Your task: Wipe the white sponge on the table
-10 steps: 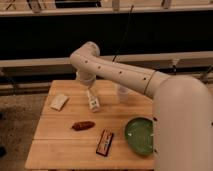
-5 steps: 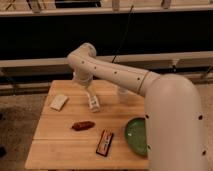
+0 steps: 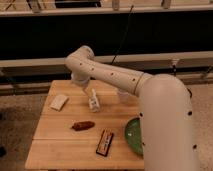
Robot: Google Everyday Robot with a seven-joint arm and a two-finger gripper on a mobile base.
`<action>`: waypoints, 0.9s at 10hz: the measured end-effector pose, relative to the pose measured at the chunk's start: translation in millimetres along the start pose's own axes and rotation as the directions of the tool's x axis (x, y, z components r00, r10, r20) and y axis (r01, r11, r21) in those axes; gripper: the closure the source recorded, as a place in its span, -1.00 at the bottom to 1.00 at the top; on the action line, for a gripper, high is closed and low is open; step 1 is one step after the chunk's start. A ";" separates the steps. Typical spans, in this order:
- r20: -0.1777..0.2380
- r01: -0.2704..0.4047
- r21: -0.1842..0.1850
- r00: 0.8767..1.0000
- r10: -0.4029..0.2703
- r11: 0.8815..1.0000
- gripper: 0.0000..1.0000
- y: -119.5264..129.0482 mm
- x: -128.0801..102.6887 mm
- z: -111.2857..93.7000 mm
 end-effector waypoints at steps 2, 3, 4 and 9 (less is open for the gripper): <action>0.022 0.004 0.004 1.000 -0.004 1.000 -0.60 -5.8 -3.8 11.4; 0.028 0.002 0.005 1.000 -0.003 1.000 -0.60 -9.6 -4.6 17.1; 0.036 0.003 0.007 0.999 -0.003 1.000 -0.60 -15.4 -7.4 21.8; 0.075 -0.017 0.015 0.997 0.015 1.000 -0.60 -42.6 -18.2 46.0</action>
